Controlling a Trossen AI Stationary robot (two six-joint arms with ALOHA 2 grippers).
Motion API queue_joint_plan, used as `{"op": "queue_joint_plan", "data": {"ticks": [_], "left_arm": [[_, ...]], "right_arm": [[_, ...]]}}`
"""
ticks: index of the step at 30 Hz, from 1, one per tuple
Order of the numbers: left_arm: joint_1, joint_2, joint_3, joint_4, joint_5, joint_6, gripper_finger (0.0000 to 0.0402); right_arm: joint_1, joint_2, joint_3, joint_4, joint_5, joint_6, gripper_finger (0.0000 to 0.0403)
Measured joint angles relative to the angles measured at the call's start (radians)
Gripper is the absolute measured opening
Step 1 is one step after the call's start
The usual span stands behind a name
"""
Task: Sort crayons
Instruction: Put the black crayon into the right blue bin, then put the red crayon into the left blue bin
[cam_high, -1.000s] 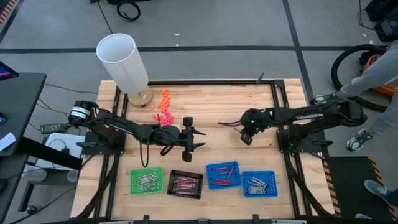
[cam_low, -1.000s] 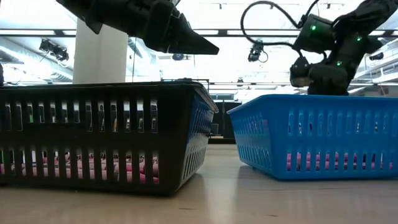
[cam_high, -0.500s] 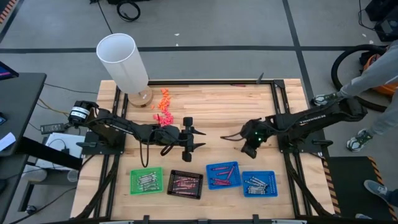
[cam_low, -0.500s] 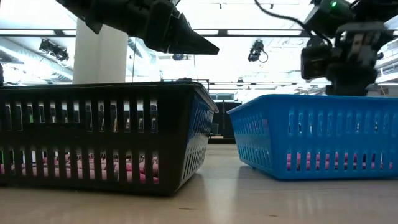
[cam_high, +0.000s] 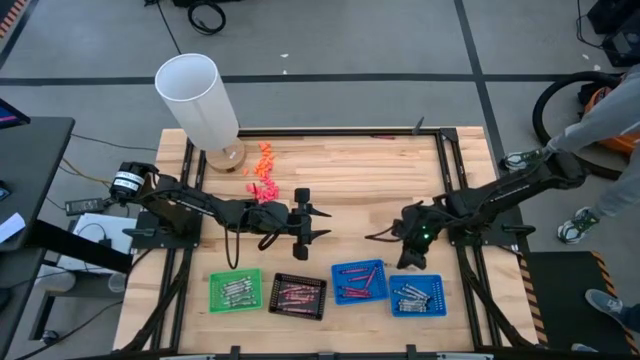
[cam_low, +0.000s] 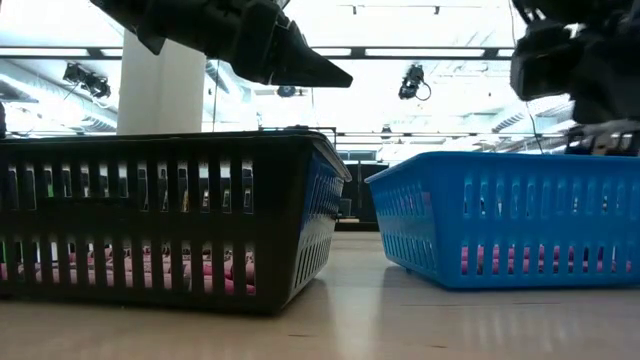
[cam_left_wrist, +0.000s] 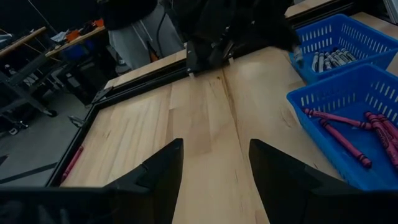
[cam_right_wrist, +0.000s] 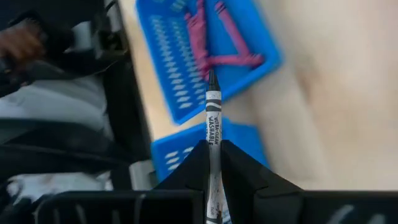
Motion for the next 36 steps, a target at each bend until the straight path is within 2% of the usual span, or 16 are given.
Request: {"op": "queue_joint_plan", "data": {"ticks": [9, 18, 24, 30, 33, 36], "left_arm": [[0.000, 0.000, 0.000, 0.000, 0.000, 0.000, 0.0194], [0.000, 0.000, 0.000, 0.000, 0.000, 0.000, 0.0194], [0.000, 0.000, 0.000, 0.000, 0.000, 0.000, 0.0194], [0.000, 0.000, 0.000, 0.000, 0.000, 0.000, 0.0194], [0.000, 0.000, 0.000, 0.000, 0.000, 0.000, 0.0194], [0.000, 0.000, 0.000, 0.000, 0.000, 0.000, 0.0194]], "right_arm": [[0.146, 0.016, 0.001, -0.001, -0.028, 0.128, 0.0039], [0.240, 0.059, 0.001, -0.065, 0.003, 0.208, 0.0040], [0.263, 0.091, 0.001, -0.113, 0.023, 0.284, 0.0067], [0.259, 0.093, 0.001, -0.114, -0.022, 0.321, 0.0114], [0.247, 0.092, 0.004, -0.119, -0.059, 0.322, 0.0121], [0.236, 0.092, 0.026, -0.128, -0.045, 0.291, 0.0119]]}}
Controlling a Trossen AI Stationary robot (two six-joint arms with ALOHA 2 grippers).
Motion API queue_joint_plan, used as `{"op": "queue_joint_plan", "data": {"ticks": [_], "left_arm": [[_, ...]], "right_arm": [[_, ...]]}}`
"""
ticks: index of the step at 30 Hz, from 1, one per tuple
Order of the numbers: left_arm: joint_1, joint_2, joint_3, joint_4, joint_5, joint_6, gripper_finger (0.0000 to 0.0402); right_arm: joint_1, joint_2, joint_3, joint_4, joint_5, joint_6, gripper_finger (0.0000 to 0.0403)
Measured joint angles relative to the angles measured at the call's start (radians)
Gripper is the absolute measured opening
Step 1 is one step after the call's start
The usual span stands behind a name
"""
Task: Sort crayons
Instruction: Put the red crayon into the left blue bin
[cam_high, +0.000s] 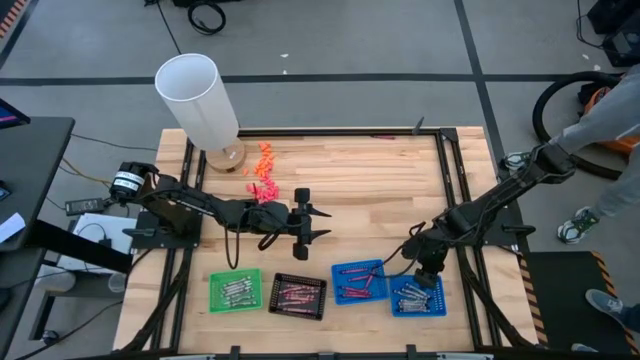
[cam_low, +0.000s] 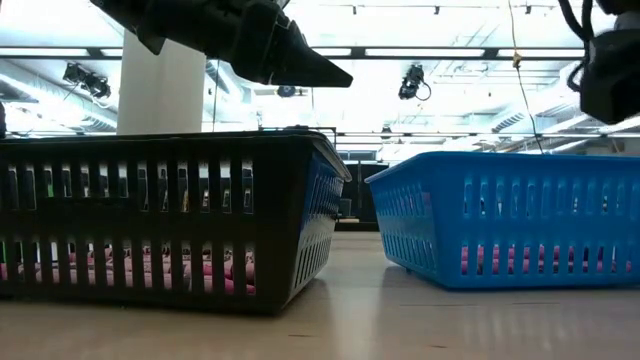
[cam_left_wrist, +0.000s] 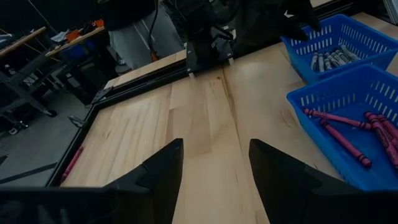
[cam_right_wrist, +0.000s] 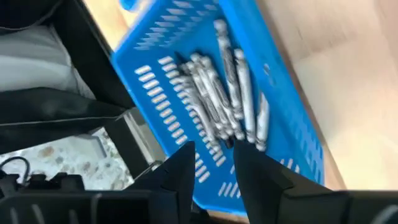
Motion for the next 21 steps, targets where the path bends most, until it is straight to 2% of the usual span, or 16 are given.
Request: {"op": "queue_joint_plan", "data": {"ticks": [8, 11, 15, 21], "left_arm": [[0.000, 0.000, 0.000, 0.000, 0.000, -0.010, 0.0194], [0.000, 0.000, 0.000, 0.000, 0.000, -0.010, 0.0194], [0.000, 0.000, 0.000, 0.000, 0.000, -0.022, 0.0194], [0.000, 0.000, 0.000, 0.000, 0.000, -0.026, 0.0194]], "right_arm": [[-0.063, -0.039, 0.034, -0.007, 0.105, -0.108, 0.0118], [-0.097, -0.058, 0.034, -0.044, 0.183, -0.164, 0.0118], [-0.146, -0.070, 0.034, -0.123, 0.347, -0.248, 0.0118], [-0.205, -0.068, 0.034, -0.182, 0.650, -0.413, 0.0118]]}}
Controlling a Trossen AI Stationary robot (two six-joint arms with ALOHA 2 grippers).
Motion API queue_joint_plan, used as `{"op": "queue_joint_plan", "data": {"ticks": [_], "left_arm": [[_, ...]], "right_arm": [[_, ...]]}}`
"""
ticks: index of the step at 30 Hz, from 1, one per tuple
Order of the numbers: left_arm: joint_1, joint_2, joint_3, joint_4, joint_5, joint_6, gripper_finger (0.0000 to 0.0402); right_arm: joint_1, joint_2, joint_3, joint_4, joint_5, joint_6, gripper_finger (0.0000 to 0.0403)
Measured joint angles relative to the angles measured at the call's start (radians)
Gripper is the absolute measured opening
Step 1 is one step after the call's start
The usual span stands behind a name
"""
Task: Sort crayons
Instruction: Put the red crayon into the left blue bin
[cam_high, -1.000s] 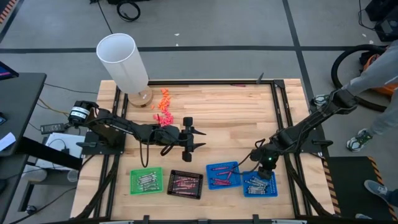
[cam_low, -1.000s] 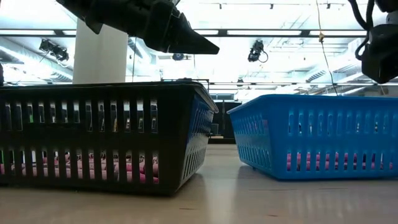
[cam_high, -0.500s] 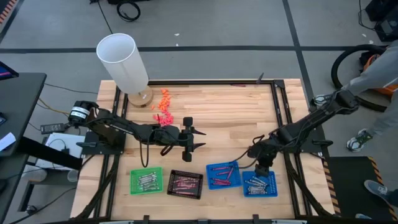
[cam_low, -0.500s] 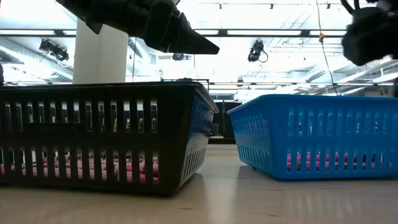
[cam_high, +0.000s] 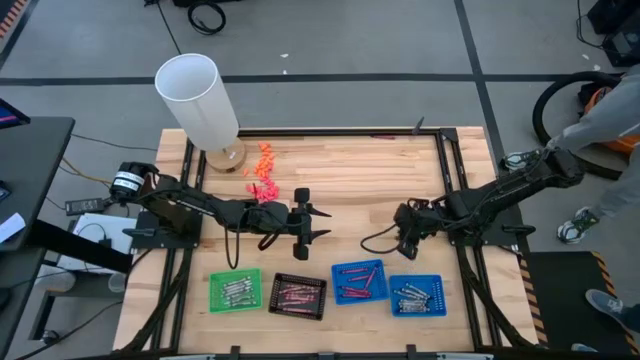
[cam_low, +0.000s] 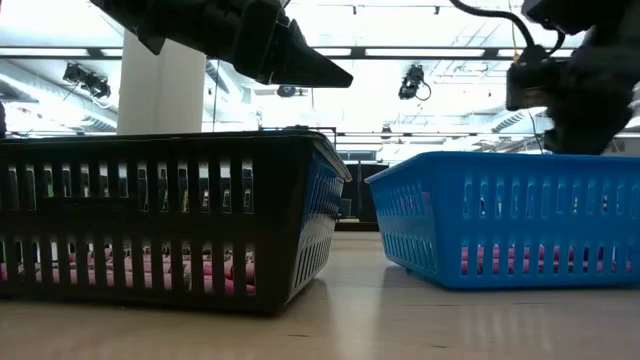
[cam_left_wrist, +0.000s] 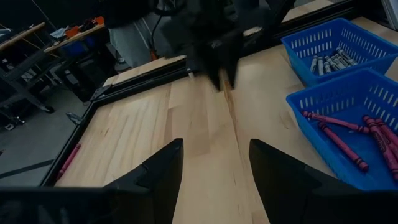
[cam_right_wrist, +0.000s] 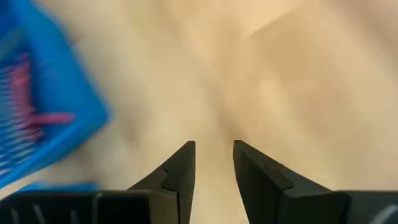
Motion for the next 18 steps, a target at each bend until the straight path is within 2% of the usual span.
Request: {"op": "queue_joint_plan", "data": {"ticks": [4, 9, 13, 18], "left_arm": [[0.001, 0.000, 0.000, 0.000, 0.000, 0.000, 0.0194], [0.002, 0.000, 0.000, 0.000, 0.000, 0.001, 0.0194], [0.011, 0.007, 0.000, 0.000, 0.000, 0.000, 0.0194], [0.042, 0.009, -0.001, -0.006, -0.002, 0.000, 0.0194]], "right_arm": [[-0.042, 0.000, 0.000, -0.004, 0.181, -0.094, 0.0118], [-0.123, 0.000, 0.000, -0.003, 0.314, -0.163, 0.0118], [-0.227, 0.001, -0.042, 0.069, 0.335, -0.240, 0.0118], [-0.399, 0.022, -0.109, 0.224, 0.280, -0.379, 0.0118]]}}
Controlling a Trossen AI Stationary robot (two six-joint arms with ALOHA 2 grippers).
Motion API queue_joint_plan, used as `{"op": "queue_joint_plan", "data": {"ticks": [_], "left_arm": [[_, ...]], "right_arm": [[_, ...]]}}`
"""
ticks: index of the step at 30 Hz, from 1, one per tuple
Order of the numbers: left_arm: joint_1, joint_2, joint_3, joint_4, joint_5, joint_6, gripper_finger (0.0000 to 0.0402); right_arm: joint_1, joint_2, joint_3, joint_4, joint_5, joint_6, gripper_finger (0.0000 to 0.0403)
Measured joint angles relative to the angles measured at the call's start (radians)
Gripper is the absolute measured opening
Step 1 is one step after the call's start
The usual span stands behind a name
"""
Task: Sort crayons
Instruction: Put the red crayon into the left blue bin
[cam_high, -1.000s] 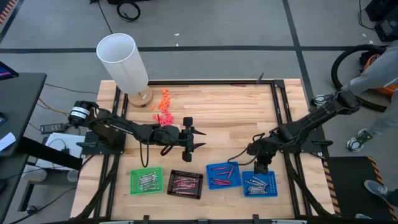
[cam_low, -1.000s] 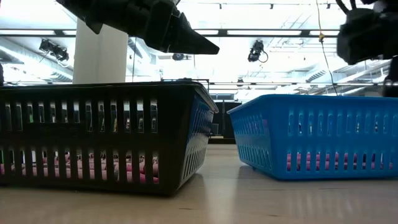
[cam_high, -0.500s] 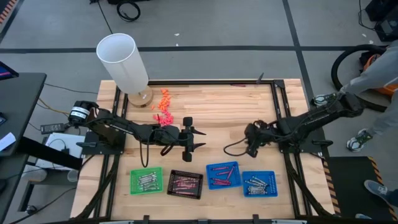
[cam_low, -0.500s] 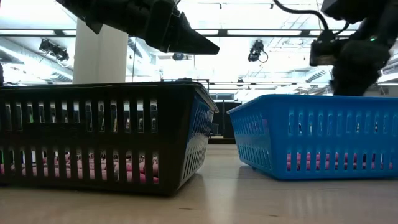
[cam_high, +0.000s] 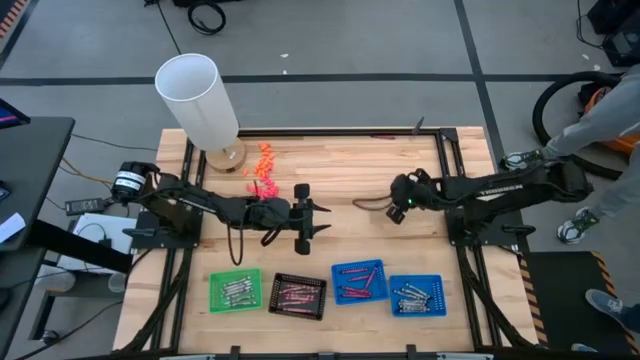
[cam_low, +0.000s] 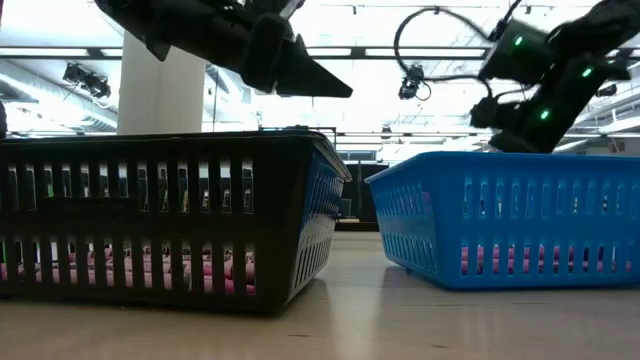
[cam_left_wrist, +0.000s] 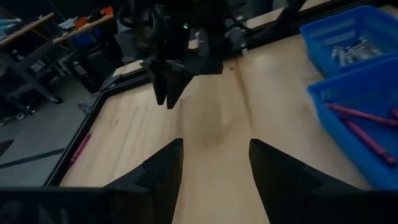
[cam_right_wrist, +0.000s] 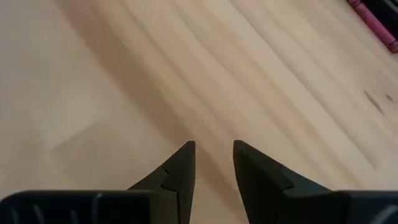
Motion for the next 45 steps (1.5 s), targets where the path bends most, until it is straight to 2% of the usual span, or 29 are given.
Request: {"op": "queue_joint_plan", "data": {"ticks": [6, 10, 17, 21, 23, 26, 30, 40, 45], "left_arm": [[0.073, 0.001, 0.000, -0.022, -0.012, 0.001, 0.0194], [0.144, 0.001, 0.000, -0.049, -0.021, 0.018, 0.0194], [0.241, 0.001, 0.000, -0.152, -0.024, 0.035, 0.0194], [0.271, 0.001, 0.000, -0.201, -0.017, 0.083, 0.0194], [0.287, 0.001, -0.002, -0.205, 0.018, 0.105, 0.0194], [0.315, 0.001, -0.020, -0.192, 0.098, 0.118, 0.0194], [0.353, 0.001, -0.079, -0.118, 0.185, 0.112, 0.0194], [0.368, -0.006, -0.153, -0.061, 0.200, 0.109, 0.0194], [0.349, -0.006, -0.153, -0.077, 0.217, 0.103, 0.0194]], "right_arm": [[-0.175, 0.038, -0.013, 0.153, -0.040, -0.127, 0.0118], [-0.276, 0.071, -0.013, 0.263, -0.083, -0.166, 0.0118], [-0.405, 0.185, -0.010, 0.477, -0.081, -0.172, 0.0118], [-0.456, 0.273, 0.051, 0.474, -0.119, -0.159, 0.0118], [-0.472, 0.327, 0.096, 0.471, -0.160, -0.166, 0.0118], [-0.493, 0.402, 0.188, 0.397, -0.198, -0.181, 0.0118], [-0.517, 0.484, 0.322, 0.249, -0.199, -0.188, 0.0118], [-0.593, 0.658, 0.602, -0.006, -0.193, -0.209, 0.0119], [-0.622, 0.741, 0.700, -0.110, -0.202, -0.251, 0.0137]]}}
